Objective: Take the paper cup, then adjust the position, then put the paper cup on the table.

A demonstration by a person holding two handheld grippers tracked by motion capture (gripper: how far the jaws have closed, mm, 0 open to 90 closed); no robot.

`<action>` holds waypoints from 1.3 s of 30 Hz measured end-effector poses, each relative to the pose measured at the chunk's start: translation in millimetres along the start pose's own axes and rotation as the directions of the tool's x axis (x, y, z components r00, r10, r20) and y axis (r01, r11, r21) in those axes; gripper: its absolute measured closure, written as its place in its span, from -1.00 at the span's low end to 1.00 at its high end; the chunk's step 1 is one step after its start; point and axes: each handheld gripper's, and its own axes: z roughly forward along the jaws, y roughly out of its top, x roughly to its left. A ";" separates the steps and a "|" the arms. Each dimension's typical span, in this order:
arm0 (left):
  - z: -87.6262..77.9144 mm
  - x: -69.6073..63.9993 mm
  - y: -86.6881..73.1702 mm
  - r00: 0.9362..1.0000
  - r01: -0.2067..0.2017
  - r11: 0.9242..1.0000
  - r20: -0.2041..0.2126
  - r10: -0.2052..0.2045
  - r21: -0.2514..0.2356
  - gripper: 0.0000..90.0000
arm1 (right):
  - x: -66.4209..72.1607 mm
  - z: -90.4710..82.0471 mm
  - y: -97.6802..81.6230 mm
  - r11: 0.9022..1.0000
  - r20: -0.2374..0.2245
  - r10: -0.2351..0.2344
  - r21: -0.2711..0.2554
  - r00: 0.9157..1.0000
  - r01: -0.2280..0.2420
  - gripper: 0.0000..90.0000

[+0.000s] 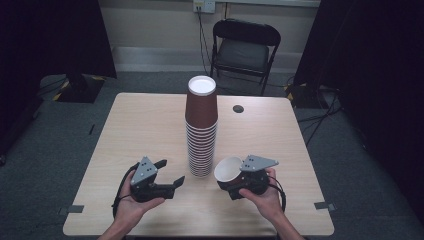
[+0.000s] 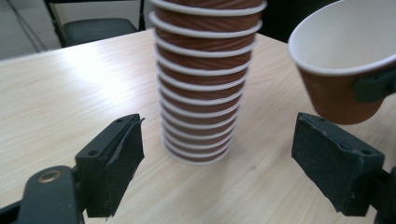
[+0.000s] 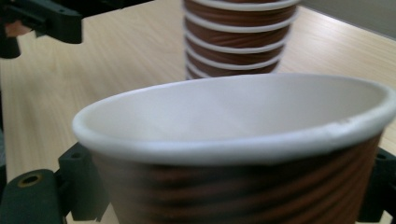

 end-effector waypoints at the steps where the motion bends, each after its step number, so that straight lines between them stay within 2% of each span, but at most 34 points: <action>1: 0.0 0.0 0.0 1.000 0.000 1.000 0.000 0.000 0.000 -0.63 | -2.4 -1.1 -0.2 1.000 0.009 0.011 -0.003 1.000 -0.011 -0.77; 3: -2.8 3.5 -2.6 1.000 0.012 1.000 -0.013 -0.012 -0.005 -0.63 | -5.8 -2.6 -0.4 1.000 0.017 0.021 -0.011 1.000 -0.021 -0.77; 4: -6.5 9.3 -5.5 0.999 0.042 0.999 -0.006 -0.042 -0.018 -0.63 | -7.7 -3.4 -0.5 0.999 0.022 0.030 -0.013 0.999 -0.029 -0.77; 5: -6.5 9.3 -5.5 0.999 0.042 0.999 -0.006 -0.042 -0.018 -0.63 | -7.7 -3.4 -0.5 0.999 0.022 0.030 -0.013 0.999 -0.029 -0.77; 6: -10.5 15.3 -8.4 0.998 0.051 0.998 -0.037 -0.052 -0.024 -0.63 | -10.3 -4.0 -0.3 0.999 0.037 0.032 -0.010 0.999 -0.032 -0.77; 9: -15.0 21.8 -12.0 0.997 0.053 0.998 -0.062 -0.055 -0.024 -0.63 | -16.0 -4.2 -0.5 0.999 0.054 0.047 -0.015 0.997 -0.047 -0.77; 12: -16.7 25.2 -14.4 0.996 0.057 0.998 -0.066 -0.059 -0.028 -0.63 | -20.0 -4.2 -0.8 0.998 0.064 0.062 -0.020 0.996 -0.060 -0.77; 14: -18.8 28.6 -15.6 0.995 0.063 0.998 -0.076 -0.065 -0.028 -0.63 | -27.5 -4.5 -1.1 0.997 0.090 0.080 -0.031 0.993 -0.077 -0.77; 17: -20.0 31.0 -17.8 0.994 0.080 0.996 -0.077 -0.082 -0.027 -0.63 | -31.0 -4.7 -0.8 0.995 0.100 0.090 -0.045 0.991 -0.086 -0.77; 21: -17.2 34.7 -23.6 0.993 0.087 0.996 -0.083 -0.087 0.003 -0.63 | -42.0 -4.8 0.8 0.991 0.124 0.119 -0.074 0.985 -0.110 -0.77; 23: -17.2 36.5 -24.9 0.991 0.100 0.995 -0.091 -0.099 0.004 -0.63 | -51.6 -4.2 3.6 0.988 0.151 0.136 -0.090 0.979 -0.123 -0.78; 25: -17.8 36.6 -24.9 0.991 0.101 0.995 -0.092 -0.100 0.001 -0.63 | -57.9 -3.8 6.2 0.984 0.167 0.157 -0.105 0.973 -0.141 -0.78; 26: -18.6 37.0 -24.6 0.992 0.088 0.996 -0.096 -0.087 0.002 -0.63 | -61.2 -3.6 7.8 0.983 0.178 0.165 -0.111 0.970 -0.147 -0.78; 27: -18.6 37.0 -24.6 0.992 0.088 0.996 -0.096 -0.087 0.002 -0.63 | -61.2 -3.6 7.8 0.983 0.178 0.165 -0.111 0.970 -0.147 -0.78; 28: -18.6 37.3 -24.1 0.992 0.073 0.997 -0.103 -0.072 0.007 -0.63 | -67.7 -3.5 10.8 0.980 0.191 0.174 -0.128 0.966 -0.151 -0.78; 30: -18.0 37.3 -24.2 0.992 0.079 0.997 -0.098 -0.078 0.009 -0.63 | -70.2 -3.3 11.7 0.980 0.196 0.177 -0.130 0.964 -0.154 -0.78; 31: -17.6 36.4 -24.5 0.992 0.075 0.997 -0.100 -0.073 0.015 -0.63 | -77.4 -2.2 13.9 0.975 0.210 0.198 -0.140 0.957 -0.171 -0.78; 32: -17.4 36.3 -24.7 0.992 0.081 0.997 -0.095 -0.079 0.014 -0.63 | -80.1 -1.4 14.8 0.974 0.214 0.205 -0.144 0.955 -0.177 -0.79; 34: -17.2 36.5 -25.4 0.992 0.084 0.996 -0.095 -0.083 0.015 -0.63 | -84.0 0.6 16.6 0.973 0.218 0.207 -0.145 0.954 -0.178 -0.79; 36: -16.6 37.1 -26.6 0.992 0.105 0.994 -0.079 -0.103 0.016 -0.63 | -86.1 3.8 18.3 0.974 0.237 0.203 -0.147 0.950 -0.171 -0.79; 37: -16.4 36.8 -27.2 0.992 0.102 0.995 -0.082 -0.100 0.019 -0.63 | -87.7 6.2 19.0 0.974 0.236 0.203 -0.144 0.950 -0.172 -0.79; 39: -16.1 36.9 -27.8 0.993 0.069 0.997 -0.095 -0.066 0.027 -0.63 | -91.1 11.4 20.3 0.973 0.227 0.210 -0.143 0.951 -0.180 -0.79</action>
